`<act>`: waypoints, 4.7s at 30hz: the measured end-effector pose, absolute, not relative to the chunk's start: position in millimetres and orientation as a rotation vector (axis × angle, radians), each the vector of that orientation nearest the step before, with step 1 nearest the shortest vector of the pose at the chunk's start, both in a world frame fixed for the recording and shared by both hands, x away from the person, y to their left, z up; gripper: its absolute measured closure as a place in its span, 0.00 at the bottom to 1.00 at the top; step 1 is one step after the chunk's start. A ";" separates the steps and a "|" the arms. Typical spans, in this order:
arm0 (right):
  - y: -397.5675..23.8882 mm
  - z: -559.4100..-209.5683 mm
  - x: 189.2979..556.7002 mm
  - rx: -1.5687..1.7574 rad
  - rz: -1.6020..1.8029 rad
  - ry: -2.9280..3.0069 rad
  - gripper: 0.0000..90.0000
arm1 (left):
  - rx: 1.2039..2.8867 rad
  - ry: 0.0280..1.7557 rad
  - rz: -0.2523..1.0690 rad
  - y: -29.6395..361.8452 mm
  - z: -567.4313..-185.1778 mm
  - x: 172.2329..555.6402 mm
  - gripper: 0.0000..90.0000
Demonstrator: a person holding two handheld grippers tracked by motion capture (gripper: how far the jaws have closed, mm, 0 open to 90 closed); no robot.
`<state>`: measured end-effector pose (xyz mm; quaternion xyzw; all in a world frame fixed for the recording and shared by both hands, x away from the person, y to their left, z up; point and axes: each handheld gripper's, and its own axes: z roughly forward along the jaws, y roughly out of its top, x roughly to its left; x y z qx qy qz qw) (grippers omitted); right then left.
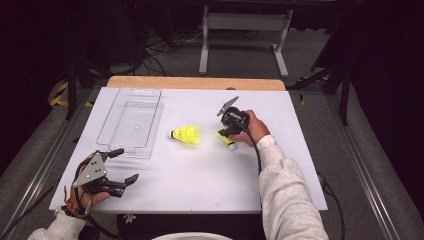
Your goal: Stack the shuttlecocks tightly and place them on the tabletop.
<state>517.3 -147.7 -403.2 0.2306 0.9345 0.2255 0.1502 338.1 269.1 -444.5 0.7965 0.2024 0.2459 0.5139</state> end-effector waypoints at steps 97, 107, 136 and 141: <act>-180.7 -415.4 509.1 1.052 1.130 2.378 0.95 | 1.923 0.483 0.605 269.4 -443.6 338.7 0.08; -167.4 -401.4 504.5 0.998 1.222 2.366 1.00 | 1.923 0.483 0.608 269.5 -443.2 338.9 0.08; -124.8 -419.4 500.2 1.108 1.474 2.245 0.98 | 1.916 0.484 0.615 270.8 -442.4 338.1 0.08; -131.3 -422.8 497.6 1.120 1.454 2.242 0.95 | 1.917 0.482 0.615 271.0 -442.4 338.2 0.08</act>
